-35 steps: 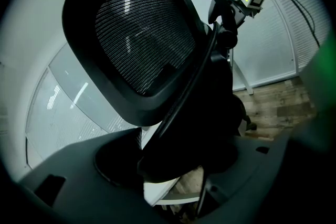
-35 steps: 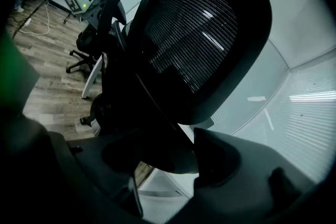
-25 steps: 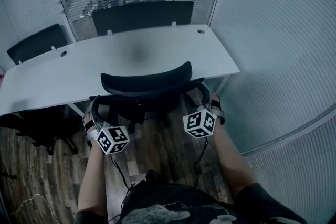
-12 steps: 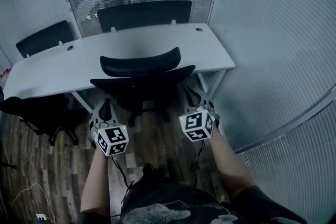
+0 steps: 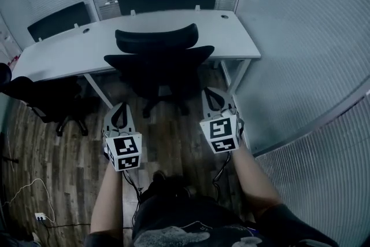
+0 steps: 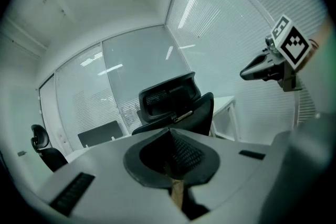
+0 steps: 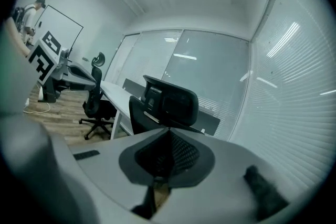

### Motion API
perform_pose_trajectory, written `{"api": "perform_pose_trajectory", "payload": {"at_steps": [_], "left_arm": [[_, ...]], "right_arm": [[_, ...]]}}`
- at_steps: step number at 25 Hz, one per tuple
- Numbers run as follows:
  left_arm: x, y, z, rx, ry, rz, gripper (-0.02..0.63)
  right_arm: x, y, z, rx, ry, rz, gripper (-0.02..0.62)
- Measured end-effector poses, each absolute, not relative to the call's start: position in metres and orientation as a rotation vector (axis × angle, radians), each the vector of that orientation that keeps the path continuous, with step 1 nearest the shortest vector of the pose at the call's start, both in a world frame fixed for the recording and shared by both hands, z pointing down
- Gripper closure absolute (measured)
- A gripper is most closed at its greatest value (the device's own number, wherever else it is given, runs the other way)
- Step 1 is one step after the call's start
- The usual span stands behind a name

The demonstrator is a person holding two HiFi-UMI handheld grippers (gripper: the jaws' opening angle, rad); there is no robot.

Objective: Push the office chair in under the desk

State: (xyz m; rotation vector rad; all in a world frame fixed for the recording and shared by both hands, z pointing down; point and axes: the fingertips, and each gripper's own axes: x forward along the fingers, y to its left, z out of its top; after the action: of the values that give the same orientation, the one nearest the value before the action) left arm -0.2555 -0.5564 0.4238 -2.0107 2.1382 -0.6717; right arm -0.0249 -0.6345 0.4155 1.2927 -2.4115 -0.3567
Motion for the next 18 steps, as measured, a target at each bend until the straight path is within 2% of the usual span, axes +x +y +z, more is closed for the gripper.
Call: {"api": "perform_pose_trajectory", "payload": {"at_steps": [6,18], "left_arm": [[-0.241,-0.531,0.409,-2.006,2.12,-0.632,0.593],[-0.264,-0.44,0.406,-2.091,2.162,-0.54,0.593]], "right_arm": [[-0.017,-0.617,0.423,1.281,-2.42,-0.283,0.574],[-0.034,-0.538,0.425,1.363,-2.397,-0.215,0.574]]}}
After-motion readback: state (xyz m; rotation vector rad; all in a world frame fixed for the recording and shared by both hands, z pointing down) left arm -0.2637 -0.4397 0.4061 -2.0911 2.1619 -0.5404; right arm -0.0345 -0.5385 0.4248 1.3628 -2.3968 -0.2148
